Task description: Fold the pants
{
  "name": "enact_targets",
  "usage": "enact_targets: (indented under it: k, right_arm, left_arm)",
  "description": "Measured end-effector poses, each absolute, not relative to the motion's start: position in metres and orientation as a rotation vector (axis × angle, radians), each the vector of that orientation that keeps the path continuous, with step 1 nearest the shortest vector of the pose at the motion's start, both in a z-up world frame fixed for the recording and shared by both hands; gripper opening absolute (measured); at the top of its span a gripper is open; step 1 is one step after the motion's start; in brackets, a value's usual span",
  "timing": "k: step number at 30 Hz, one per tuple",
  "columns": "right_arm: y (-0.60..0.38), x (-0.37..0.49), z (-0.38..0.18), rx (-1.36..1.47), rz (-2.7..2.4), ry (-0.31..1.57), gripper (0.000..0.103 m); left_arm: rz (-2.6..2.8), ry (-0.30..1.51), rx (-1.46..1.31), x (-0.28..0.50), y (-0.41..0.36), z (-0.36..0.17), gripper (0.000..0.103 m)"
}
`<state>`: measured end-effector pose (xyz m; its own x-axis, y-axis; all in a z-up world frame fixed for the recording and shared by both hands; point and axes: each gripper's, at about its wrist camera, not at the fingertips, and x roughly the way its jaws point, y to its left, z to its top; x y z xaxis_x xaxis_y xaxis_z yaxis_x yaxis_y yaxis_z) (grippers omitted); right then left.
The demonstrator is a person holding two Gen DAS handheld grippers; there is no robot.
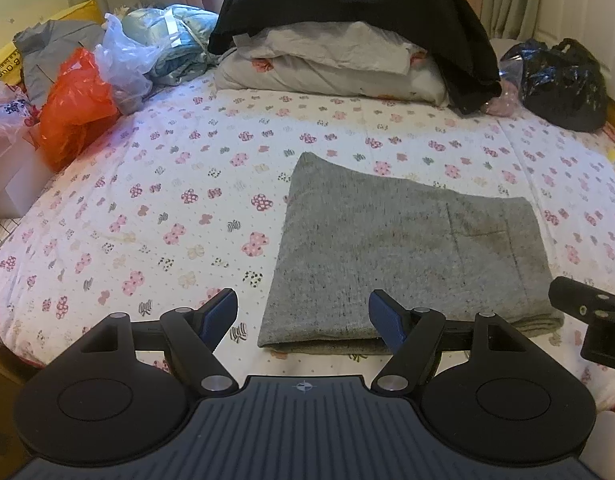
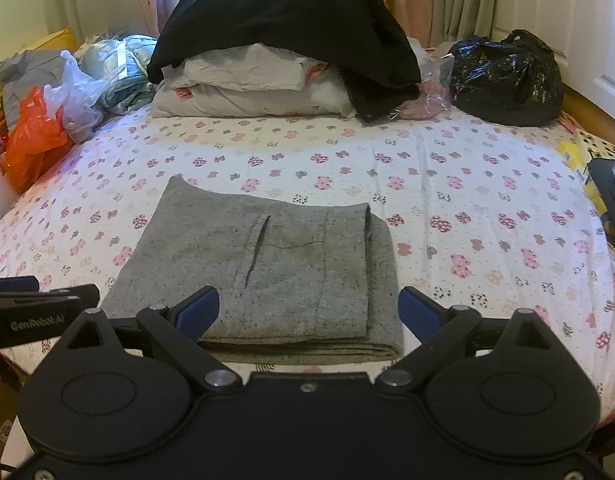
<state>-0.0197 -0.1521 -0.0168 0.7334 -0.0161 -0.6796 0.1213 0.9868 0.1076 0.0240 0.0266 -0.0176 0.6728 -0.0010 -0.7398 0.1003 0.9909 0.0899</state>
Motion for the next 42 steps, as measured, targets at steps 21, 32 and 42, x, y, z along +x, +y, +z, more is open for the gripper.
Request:
enact_targets:
  k: [21,32,42]
  right_arm:
    - [-0.146,-0.024,-0.008,0.136,-0.050,0.737,0.097]
    - [-0.144,-0.021,-0.010,0.139,-0.040,0.754,0.097]
    - [-0.143,-0.020,-0.012,0.147,-0.035,0.767,0.097]
  left_arm:
    - [-0.078,0.833,0.101,0.022,0.030,-0.011,0.071]
    - [-0.089,0.844,0.106,0.024,0.029,-0.014,0.071]
    - [-0.093,0.850,0.107,0.024,0.027,-0.016,0.071]
